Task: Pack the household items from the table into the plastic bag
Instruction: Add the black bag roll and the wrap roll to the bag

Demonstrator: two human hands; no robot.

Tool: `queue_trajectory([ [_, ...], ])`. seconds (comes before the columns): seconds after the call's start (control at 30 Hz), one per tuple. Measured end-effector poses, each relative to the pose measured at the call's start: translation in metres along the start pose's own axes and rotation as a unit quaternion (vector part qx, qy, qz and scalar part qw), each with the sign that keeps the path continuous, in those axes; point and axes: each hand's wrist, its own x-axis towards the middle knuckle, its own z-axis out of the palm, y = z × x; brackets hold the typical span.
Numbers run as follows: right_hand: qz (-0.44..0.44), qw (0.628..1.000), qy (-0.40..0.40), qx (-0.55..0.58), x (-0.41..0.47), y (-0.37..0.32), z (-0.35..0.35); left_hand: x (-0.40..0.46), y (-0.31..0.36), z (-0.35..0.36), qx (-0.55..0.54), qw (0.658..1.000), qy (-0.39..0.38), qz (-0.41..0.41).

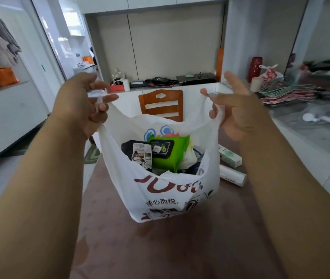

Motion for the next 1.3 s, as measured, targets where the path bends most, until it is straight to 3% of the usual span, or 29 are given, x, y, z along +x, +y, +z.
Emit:
queue_trajectory([
  [0.23,0.122,0.968,0.065,-0.207,0.018,0.089,-0.043,0.043,-0.099,0.009,0.165,0.979,0.001,-0.122],
  [0.47,0.122,0.959,0.043,-0.251,0.032,0.095,-0.047,0.064,-0.111,0.021,0.23,0.968,0.035,-0.088],
  [0.63,0.063,0.987,0.023,-0.148,0.034,0.058,-0.018,0.068,-0.064,0.02,0.084,0.991,0.087,-0.056],
  [0.73,0.038,0.993,-0.013,-0.112,0.033,0.035,-0.001,0.063,-0.043,0.021,0.071,0.995,0.069,-0.03],
  [0.9,0.096,0.957,0.017,-0.274,0.026,0.058,-0.013,0.045,-0.075,0.013,0.184,0.979,0.014,-0.084],
  [1.0,0.139,0.939,0.021,-0.313,0.016,0.081,-0.022,0.04,-0.103,0.005,0.215,0.973,-0.011,-0.086],
  [1.2,0.084,0.916,0.013,-0.393,0.009,0.073,-0.016,0.039,-0.104,-0.001,0.243,0.967,-0.013,-0.079],
  [1.3,0.068,0.91,0.0,-0.41,0.007,0.071,-0.009,0.034,-0.099,-0.002,0.263,0.964,0.007,-0.027],
])
